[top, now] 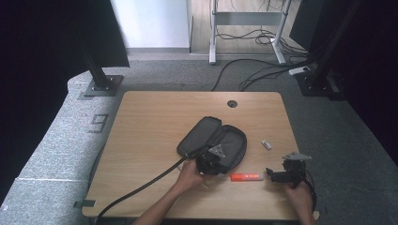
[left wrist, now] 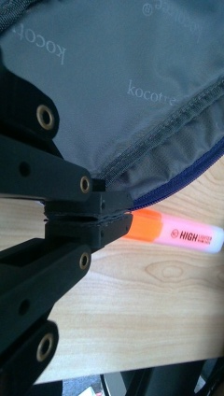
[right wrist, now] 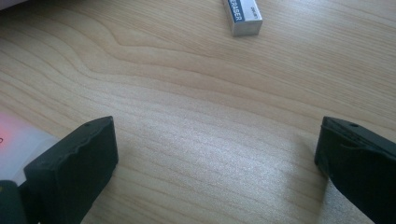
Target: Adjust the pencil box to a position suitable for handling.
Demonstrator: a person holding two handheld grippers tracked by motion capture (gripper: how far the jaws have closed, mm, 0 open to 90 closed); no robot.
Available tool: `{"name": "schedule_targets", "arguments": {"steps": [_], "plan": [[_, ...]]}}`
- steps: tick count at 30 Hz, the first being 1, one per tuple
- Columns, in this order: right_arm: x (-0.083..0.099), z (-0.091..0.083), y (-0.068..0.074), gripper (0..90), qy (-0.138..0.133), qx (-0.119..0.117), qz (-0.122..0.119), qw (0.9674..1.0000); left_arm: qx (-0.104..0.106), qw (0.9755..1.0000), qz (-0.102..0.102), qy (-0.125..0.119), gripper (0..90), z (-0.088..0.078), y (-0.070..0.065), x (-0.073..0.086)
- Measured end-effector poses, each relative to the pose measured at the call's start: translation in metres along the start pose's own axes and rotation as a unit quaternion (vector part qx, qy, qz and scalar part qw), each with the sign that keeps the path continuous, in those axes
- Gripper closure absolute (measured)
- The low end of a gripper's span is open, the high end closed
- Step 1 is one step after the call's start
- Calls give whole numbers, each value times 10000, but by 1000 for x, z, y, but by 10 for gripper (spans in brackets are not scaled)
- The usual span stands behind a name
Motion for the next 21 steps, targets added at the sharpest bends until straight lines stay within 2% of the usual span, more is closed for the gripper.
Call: {"name": "schedule_targets", "arguments": {"steps": [5,8,16,18,20,21], "plan": [[0,0,0,0,1,0,2,10000,59,10000,-38,-45,868,0,0,0],[0,0,0,0,0,1,2,10000,71,9999,-33,-76,831,0,0,0],[0,0,0,0,0,0,1,10000,-201,9997,78,-134,628,-3,-2,-3],[0,0,0,0,1,0,1,10000,-222,9996,86,-165,505,-5,-1,-4],[0,0,0,0,1,0,1,10000,-287,9994,135,-122,453,-7,-2,-3],[0,0,0,0,1,-1,1,10000,-322,9993,140,-103,400,-7,-2,-2]]}}
Point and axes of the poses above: each handheld gripper's, and its own axes: z roughly forward along the jaws, x roughly out of its underside, y roughly to its left, the point moved 7 cm from there along z, roughly forward along the jaws, and after that the axes turned 11 degrees about x, right-handed, at the moved point
